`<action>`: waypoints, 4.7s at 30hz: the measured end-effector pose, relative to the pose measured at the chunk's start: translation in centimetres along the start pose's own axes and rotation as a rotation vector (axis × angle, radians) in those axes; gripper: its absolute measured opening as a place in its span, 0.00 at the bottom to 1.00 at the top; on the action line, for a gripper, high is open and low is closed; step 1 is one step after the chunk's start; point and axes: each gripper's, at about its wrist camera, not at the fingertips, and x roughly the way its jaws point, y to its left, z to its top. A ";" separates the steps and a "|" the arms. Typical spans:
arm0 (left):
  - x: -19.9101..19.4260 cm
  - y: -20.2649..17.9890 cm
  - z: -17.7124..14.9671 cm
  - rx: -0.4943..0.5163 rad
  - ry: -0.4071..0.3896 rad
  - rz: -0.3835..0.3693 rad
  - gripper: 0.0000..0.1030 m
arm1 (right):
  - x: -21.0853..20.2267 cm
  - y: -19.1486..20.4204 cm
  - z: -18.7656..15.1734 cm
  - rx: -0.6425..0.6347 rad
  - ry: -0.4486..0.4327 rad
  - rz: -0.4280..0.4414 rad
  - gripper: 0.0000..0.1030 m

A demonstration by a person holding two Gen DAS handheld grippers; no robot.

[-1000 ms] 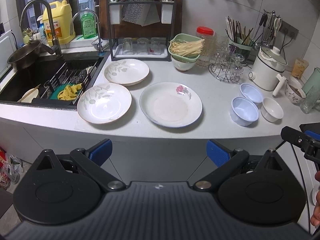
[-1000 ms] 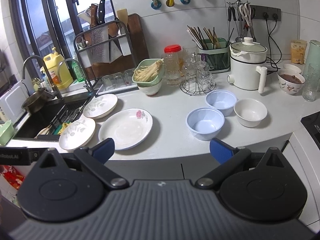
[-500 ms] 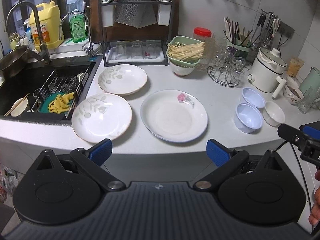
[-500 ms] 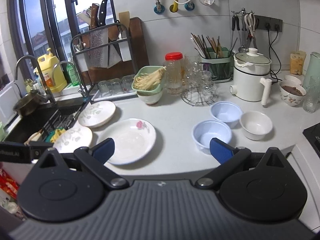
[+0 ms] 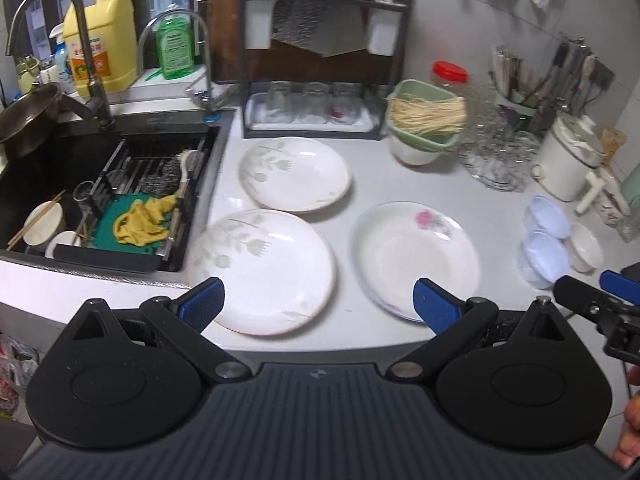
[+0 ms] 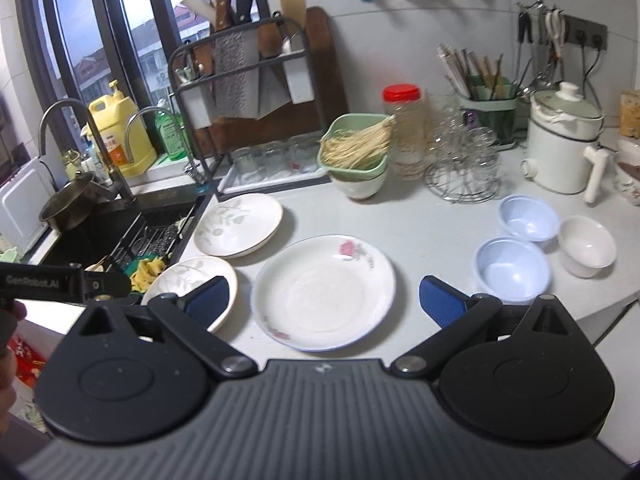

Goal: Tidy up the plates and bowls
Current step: 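Move both grippers to the large leaf-pattern plate rim and close them, then lift the leaf-pattern plate and carry it over the rose-pattern plate, then lower the leaf-pattern plate onto the rose-pattern plate and open both grippers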

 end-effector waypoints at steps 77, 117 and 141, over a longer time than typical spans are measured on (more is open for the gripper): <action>21.7 16.5 7.0 0.070 0.318 -0.434 0.50 | 18.1 10.8 -3.1 0.556 0.234 -0.025 0.19; 24.6 -3.5 7.5 0.134 0.367 -0.276 0.50 | 17.7 -6.8 -0.6 0.507 0.217 0.044 0.19; 27.5 -8.4 6.7 0.353 0.395 -0.096 0.50 | 21.1 -9.7 -2.2 0.429 0.291 0.092 0.19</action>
